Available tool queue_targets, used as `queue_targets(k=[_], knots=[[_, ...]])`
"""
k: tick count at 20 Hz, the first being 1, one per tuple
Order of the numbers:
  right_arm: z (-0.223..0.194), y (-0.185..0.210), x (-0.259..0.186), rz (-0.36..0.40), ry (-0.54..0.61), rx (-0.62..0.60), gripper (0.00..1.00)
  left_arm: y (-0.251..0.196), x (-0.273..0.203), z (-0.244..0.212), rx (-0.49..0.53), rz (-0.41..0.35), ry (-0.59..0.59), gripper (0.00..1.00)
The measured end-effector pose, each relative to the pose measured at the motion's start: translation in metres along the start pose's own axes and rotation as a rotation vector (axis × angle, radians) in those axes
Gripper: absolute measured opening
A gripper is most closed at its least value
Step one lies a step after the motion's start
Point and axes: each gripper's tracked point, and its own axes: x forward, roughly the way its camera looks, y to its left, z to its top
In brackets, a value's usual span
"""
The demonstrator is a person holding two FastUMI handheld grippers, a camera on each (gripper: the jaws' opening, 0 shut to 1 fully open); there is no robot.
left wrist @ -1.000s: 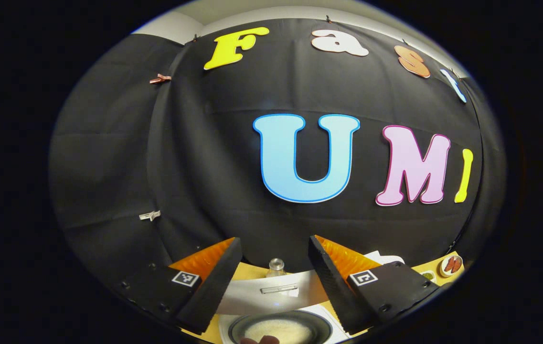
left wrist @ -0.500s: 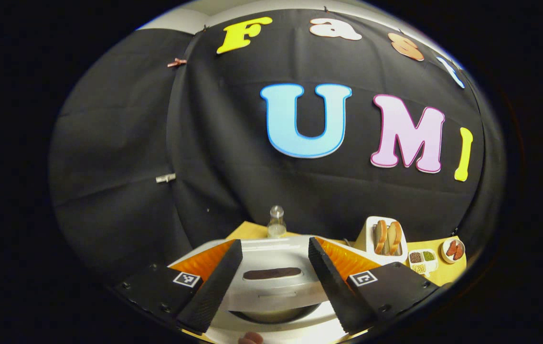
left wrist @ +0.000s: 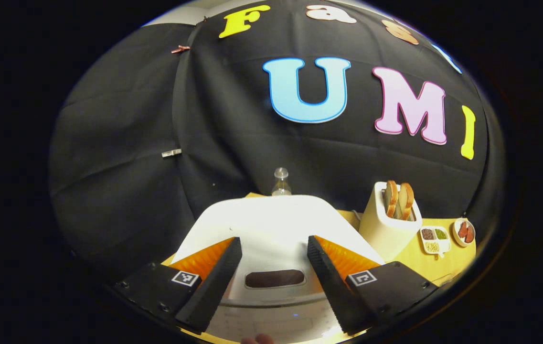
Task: Close the left gripper, press the button to open the rice cooker; take a wooden spoon from the chopstick holder with the right hand, scoop a spoonful of rice and pour it into the rice cooker, then put the wooden spoon back into the chopstick holder.
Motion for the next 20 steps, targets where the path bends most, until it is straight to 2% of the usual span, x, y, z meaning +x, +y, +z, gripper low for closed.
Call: queue_targets(k=[7,9,13,20], knots=[[-0.008,-0.002,-0.002,0.015,0.014,-0.011,0.98,-0.003,-0.003,-0.016,0.011,-0.005,-0.106,1.0],[-0.01,-0.002,-0.004,0.015,0.019,-0.011,0.98,-0.005,-0.002,-0.019,0.029,-0.003,-0.091,1.0],[-0.013,-0.001,-0.006,0.016,0.021,0.004,0.98,-0.004,-0.003,-0.019,0.005,-0.006,-0.034,1.0],[0.007,0.005,-0.011,0.03,-0.022,-0.016,0.98,-0.006,-0.008,-0.012,0.018,-0.05,-0.048,0.99]])
